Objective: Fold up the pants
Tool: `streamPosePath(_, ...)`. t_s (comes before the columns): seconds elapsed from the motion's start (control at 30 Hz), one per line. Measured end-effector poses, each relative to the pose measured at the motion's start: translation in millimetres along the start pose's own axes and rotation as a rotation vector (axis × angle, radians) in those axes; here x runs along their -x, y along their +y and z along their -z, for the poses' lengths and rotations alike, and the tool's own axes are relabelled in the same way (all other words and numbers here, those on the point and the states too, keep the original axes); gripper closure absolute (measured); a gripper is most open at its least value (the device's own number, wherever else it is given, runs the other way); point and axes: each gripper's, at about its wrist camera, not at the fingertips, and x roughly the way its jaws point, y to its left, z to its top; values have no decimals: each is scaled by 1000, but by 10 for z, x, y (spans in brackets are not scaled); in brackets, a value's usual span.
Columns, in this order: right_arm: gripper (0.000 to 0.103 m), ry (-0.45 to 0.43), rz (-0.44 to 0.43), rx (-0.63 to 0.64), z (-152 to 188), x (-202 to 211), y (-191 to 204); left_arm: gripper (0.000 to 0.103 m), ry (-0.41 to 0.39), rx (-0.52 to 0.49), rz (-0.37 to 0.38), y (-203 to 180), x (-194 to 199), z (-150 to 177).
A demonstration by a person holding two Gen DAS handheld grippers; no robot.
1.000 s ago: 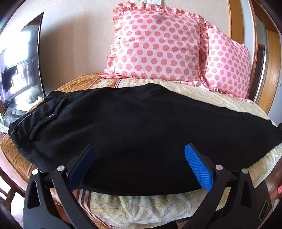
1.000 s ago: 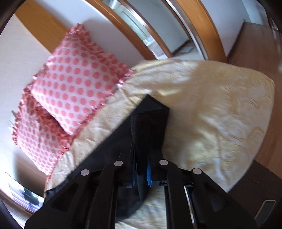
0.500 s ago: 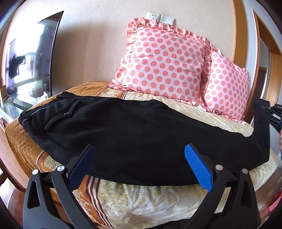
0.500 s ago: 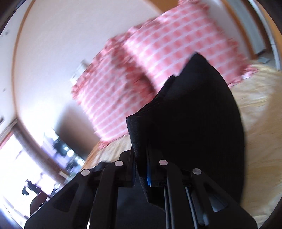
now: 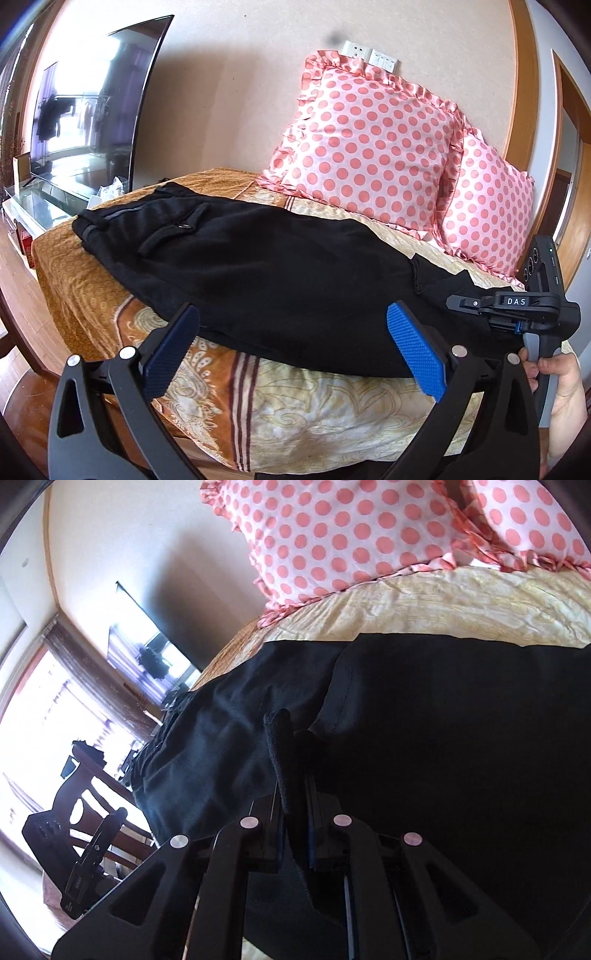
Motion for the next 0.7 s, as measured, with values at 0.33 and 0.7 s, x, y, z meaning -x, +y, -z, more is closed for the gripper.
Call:
streamPosePath(0.33,94,-9,-41,36,-80,-242,283,2,9,30,1,53,-20,22)
streamPosePath(0.7,87,44,97,272,221,-370,587,2,-13,23,-44,132,52,4)
